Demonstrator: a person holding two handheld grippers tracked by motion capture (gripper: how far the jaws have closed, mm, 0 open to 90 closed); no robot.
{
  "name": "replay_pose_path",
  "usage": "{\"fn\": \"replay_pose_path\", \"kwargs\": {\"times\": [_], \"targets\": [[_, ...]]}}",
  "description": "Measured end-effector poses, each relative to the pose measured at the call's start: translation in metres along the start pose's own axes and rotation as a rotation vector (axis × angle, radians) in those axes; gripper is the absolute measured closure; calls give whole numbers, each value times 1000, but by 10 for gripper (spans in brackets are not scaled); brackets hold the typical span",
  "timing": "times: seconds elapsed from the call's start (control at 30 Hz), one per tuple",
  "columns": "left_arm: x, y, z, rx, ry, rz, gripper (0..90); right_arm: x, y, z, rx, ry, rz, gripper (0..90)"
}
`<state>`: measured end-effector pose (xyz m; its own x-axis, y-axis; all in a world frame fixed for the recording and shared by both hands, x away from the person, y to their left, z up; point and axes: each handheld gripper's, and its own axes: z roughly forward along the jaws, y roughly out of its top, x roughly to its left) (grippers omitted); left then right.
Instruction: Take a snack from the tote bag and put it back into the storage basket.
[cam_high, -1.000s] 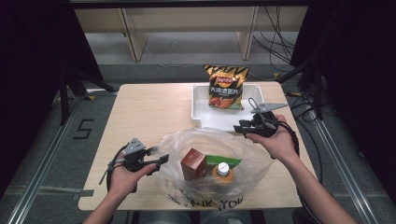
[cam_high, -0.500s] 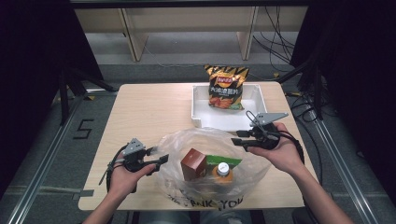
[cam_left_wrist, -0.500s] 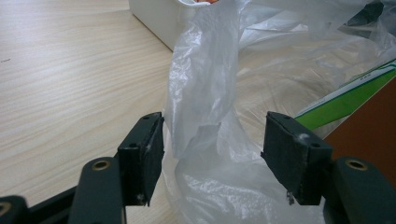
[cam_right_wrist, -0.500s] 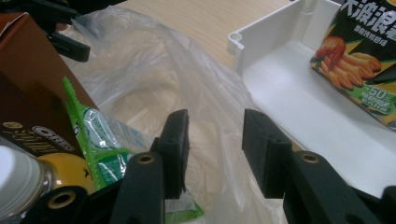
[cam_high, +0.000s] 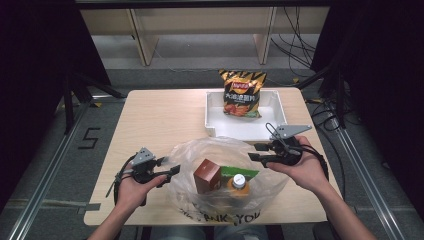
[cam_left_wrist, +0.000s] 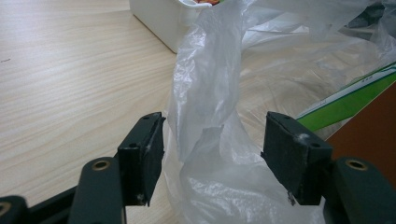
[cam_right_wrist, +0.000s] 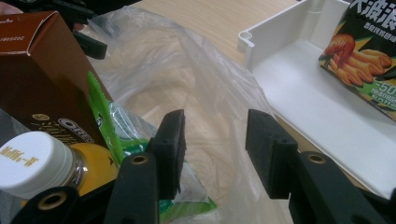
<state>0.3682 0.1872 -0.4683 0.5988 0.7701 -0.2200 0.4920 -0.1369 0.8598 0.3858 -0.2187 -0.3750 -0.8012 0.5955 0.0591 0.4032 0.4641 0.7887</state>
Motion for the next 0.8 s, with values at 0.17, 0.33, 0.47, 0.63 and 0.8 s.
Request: {"fn": "replay_pose_path", "kwargs": {"times": [0.17, 0.33, 0.47, 0.63, 0.8], "targets": [[-2, 0, -1, 3, 5, 1, 377, 3, -2, -1, -9, -2, 1, 575], [-2, 1, -1, -1, -1, 2, 377, 1, -3, -4, 0, 16, 3, 569], [-2, 1, -1, -4, -1, -1, 377, 0, -3, -5, -7, 19, 5, 564], [-2, 1, -1, -2, 7, -5, 377, 2, -3, -6, -1, 27, 3, 557], [-2, 0, -1, -2, 1, 3, 377, 5, -6, -6, -4, 32, -6, 551]]}}
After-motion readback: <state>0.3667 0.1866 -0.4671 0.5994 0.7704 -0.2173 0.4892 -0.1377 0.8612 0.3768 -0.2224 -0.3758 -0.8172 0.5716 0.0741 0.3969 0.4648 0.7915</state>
